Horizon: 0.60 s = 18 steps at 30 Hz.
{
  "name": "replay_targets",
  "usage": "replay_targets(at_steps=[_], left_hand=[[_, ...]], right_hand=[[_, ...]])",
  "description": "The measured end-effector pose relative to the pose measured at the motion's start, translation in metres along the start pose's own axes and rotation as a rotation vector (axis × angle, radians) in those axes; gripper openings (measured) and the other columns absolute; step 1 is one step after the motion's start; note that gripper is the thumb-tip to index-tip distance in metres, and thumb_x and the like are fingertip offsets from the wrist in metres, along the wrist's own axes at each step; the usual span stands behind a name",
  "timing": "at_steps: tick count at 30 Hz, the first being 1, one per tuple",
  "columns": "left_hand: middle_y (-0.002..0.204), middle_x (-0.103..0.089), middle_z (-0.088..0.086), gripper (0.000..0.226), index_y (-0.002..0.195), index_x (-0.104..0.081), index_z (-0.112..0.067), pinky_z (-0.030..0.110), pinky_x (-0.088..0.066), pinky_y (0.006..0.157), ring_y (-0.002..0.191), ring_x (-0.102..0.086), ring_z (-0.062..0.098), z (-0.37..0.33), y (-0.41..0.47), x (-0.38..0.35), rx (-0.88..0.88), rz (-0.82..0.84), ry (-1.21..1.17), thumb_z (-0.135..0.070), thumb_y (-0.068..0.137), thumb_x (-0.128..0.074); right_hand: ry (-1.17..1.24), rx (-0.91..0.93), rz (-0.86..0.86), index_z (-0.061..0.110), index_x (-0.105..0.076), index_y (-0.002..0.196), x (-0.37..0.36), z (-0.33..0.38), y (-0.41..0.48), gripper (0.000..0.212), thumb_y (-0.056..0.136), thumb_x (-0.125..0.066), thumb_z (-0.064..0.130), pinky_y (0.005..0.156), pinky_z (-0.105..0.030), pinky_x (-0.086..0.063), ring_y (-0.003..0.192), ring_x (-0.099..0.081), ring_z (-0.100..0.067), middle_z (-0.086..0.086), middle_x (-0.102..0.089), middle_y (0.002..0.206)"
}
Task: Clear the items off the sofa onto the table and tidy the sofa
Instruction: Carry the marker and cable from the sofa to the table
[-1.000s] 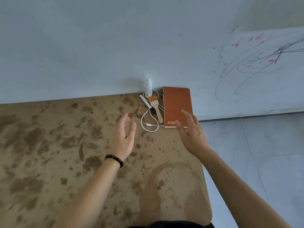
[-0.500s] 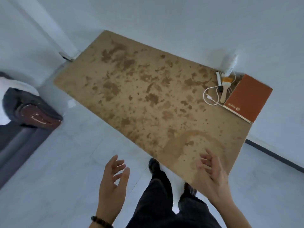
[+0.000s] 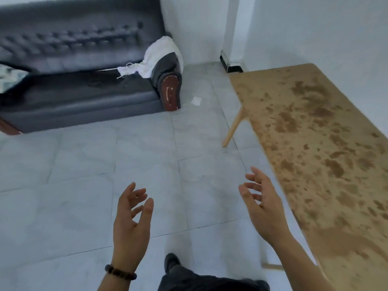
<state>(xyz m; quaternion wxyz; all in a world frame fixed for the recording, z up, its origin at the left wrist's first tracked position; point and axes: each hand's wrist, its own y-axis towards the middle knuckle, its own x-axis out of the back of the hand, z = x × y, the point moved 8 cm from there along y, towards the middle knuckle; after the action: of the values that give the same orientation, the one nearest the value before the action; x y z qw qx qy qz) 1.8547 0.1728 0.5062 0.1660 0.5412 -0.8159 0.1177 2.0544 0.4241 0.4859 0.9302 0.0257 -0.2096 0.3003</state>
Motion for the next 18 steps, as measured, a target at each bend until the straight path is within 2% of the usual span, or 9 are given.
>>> replay_targets(at_steps=[3,6,8,13,15,18], left_hand=[[0.119,-0.061,-0.014,0.051,0.136,-0.043,-0.025,0.012,-0.047,0.083,0.109,-0.059,-0.002,0.031,0.03,0.069,0.041,-0.093,-0.01,-0.031,0.087,-0.057],[0.118,-0.062,-0.012,0.046,0.135,-0.044,-0.025,0.015,-0.045,0.083,0.108,-0.059,-0.001,0.047,0.061,0.125,0.076,-0.174,-0.033,-0.025,0.091,-0.058],[0.116,-0.063,-0.01,0.044,0.133,-0.046,-0.026,0.014,-0.046,0.08,0.107,-0.059,-0.002,0.057,0.084,0.15,0.1,-0.197,-0.056,-0.019,0.093,-0.059],[0.113,-0.066,-0.008,0.042,0.132,-0.049,-0.026,0.005,-0.047,0.081,0.104,-0.061,-0.003,0.084,0.165,0.171,0.14,-0.212,-0.054,-0.016,0.092,-0.06],[0.113,-0.065,-0.009,0.042,0.131,-0.048,-0.026,0.008,-0.049,0.078,0.104,-0.06,-0.004,0.097,0.207,0.17,0.149,-0.199,-0.031,-0.016,0.092,-0.061],[0.115,-0.064,-0.009,0.041,0.13,-0.048,-0.029,0.015,-0.047,0.077,0.104,-0.06,-0.004,0.11,0.286,0.168,0.161,-0.184,-0.001,-0.017,0.092,-0.061]], right_hand=[[-0.039,0.069,0.13,0.03,-0.042,0.143,-0.089,0.043,0.015,0.053,0.093,-0.06,0.036,0.083,-0.011,-0.049,0.112,-0.058,0.001,0.02,-0.056,0.127],[-0.081,0.123,0.22,0.032,-0.044,0.141,-0.155,0.085,0.031,0.052,0.091,-0.058,0.041,0.085,-0.018,-0.051,0.113,-0.058,0.001,0.022,-0.056,0.127],[-0.087,0.147,0.247,0.033,-0.047,0.137,-0.188,0.104,0.044,0.048,0.091,-0.057,0.043,0.085,-0.018,-0.051,0.113,-0.058,0.001,0.023,-0.056,0.125],[-0.089,0.149,0.263,0.034,-0.05,0.133,-0.259,0.117,0.098,0.042,0.092,-0.059,0.036,0.084,-0.015,-0.052,0.112,-0.058,0.003,0.024,-0.058,0.121],[-0.082,0.122,0.272,0.037,-0.049,0.132,-0.29,0.111,0.128,0.041,0.092,-0.06,0.035,0.083,-0.013,-0.051,0.112,-0.057,0.002,0.024,-0.058,0.121],[-0.052,0.071,0.269,0.041,-0.047,0.131,-0.339,0.108,0.187,0.042,0.093,-0.063,0.032,0.084,-0.019,-0.052,0.112,-0.057,0.001,0.024,-0.058,0.121]])
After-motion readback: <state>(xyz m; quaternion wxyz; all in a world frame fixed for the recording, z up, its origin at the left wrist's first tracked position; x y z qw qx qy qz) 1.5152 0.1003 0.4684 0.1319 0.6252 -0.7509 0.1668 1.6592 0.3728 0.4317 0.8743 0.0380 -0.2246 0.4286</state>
